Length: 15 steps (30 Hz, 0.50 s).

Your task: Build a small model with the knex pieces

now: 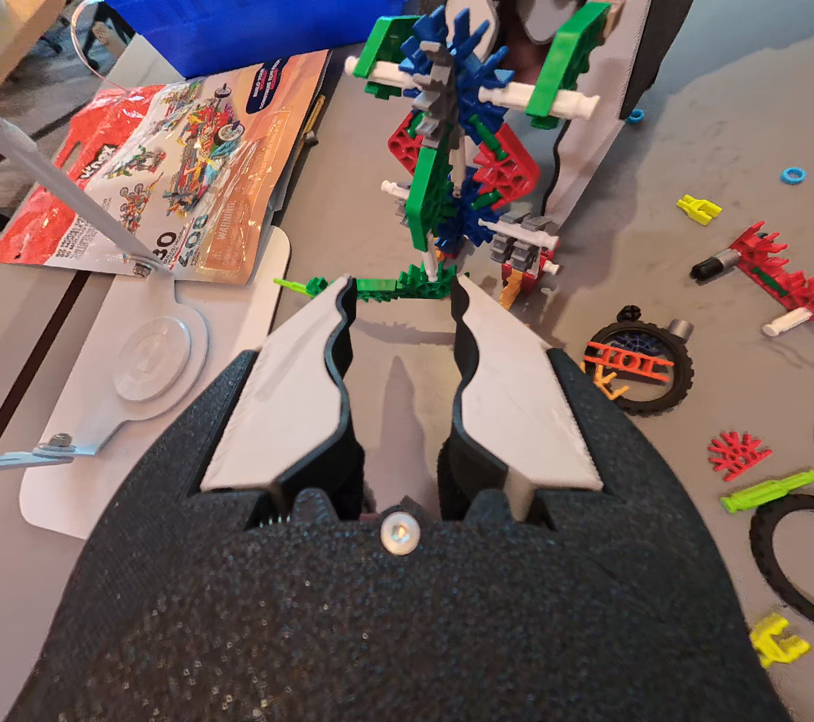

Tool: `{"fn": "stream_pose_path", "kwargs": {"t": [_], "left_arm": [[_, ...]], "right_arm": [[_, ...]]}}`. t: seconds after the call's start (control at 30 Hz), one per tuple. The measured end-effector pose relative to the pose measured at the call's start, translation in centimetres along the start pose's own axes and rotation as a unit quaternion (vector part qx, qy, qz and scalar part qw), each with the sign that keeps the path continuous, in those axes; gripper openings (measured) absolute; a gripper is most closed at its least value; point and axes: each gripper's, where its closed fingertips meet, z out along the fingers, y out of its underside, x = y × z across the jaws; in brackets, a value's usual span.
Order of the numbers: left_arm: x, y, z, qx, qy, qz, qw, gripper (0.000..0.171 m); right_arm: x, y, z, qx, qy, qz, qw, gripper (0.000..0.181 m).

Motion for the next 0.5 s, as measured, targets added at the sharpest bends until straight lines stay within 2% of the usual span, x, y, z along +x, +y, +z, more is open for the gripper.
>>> {"fn": "stream_pose_path", "kwargs": {"t": [0.3, 0.5], "left_arm": [[0.8, 0.0, 0.5, 0.006, 0.028, 0.005, 1.0, 0.03], [1.7, 0.2, 1.4, -0.009, 0.011, 0.043, 0.999, 0.035]], "right_arm": [[0.2, 0.2, 0.4, 0.003, 0.005, 0.006, 1.0, 0.062], [0.2, 0.1, 0.4, 0.012, 0.002, 0.005, 1.0, 0.062]]}}
